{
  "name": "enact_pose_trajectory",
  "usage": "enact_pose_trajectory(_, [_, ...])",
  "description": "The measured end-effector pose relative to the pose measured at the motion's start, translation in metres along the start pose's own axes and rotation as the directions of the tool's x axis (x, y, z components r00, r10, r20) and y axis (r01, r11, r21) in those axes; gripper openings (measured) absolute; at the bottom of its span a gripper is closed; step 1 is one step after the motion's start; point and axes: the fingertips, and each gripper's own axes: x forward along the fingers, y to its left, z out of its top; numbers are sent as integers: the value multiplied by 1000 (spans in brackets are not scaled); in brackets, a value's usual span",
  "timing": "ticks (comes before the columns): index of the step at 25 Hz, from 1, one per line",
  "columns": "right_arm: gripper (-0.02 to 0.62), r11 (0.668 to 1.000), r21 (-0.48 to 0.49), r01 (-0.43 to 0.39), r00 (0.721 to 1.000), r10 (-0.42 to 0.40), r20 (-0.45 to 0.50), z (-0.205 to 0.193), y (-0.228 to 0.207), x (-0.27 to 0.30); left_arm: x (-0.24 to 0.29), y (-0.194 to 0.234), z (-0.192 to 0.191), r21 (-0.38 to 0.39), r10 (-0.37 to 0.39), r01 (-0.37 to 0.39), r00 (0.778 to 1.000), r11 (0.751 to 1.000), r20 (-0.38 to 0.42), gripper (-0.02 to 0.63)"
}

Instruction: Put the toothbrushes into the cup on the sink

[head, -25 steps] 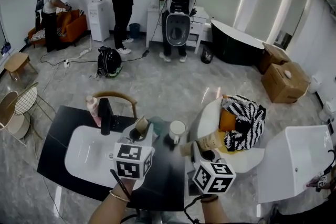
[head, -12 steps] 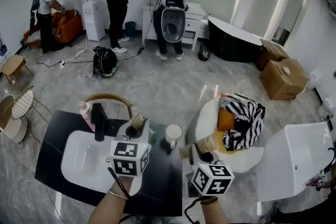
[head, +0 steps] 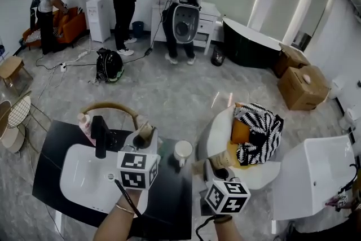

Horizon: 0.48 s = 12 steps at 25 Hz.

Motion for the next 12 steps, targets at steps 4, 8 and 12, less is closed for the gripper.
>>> enact_pose_trajectory(4, [48,1000,10,12,1000,-12,-7,-2,-7,6,12,1,-8,0,-5,5,1000,1000,-17,35])
enact_pose_trajectory(8, [48,1000,20,20,1000,-20,-15,-4,-13,11,22,1,-15,12,-6,6,999,1000,-39,35])
enact_pose_trajectory(12, [48,999,31,28,999,-27,-23,-4,-18,15,31,4,-22,11,-5,6,998,1000,-68,35])
